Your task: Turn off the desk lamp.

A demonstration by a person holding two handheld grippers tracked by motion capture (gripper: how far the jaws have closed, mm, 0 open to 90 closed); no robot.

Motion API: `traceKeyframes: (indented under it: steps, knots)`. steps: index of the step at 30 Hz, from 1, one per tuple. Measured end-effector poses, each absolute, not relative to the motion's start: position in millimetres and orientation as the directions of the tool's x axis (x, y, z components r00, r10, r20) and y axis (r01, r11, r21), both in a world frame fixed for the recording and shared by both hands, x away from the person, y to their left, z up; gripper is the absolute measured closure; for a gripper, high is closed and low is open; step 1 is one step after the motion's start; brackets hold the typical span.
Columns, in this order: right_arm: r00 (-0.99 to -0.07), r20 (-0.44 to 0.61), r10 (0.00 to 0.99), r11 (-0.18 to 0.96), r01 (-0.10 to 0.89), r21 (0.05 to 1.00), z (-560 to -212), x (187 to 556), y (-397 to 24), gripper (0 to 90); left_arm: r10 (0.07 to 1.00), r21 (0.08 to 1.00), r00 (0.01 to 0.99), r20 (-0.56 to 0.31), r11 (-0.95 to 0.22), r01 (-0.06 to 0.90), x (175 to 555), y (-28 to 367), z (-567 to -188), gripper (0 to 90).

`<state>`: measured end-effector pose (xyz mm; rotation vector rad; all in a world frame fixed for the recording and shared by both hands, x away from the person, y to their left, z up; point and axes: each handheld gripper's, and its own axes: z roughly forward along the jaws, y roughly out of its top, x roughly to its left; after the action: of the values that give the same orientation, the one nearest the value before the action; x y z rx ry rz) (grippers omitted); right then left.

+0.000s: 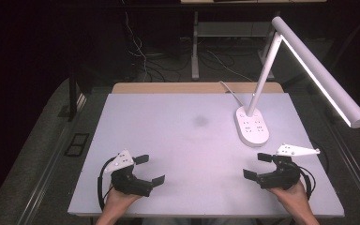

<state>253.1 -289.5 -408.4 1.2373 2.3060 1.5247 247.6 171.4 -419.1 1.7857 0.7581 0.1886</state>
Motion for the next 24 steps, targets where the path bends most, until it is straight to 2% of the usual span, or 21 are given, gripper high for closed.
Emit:
traceKeyframes:
  steps: [24]
  knots:
    - [-0.656, 0.335, 0.677, 0.185, 0.592, 0.785, -405.0, 250.8, -291.6, 0.7, 0.577, 0.899, 0.781, -0.238, -0.173, 0.402, 248.5, 173.1, -420.0, 0.0]
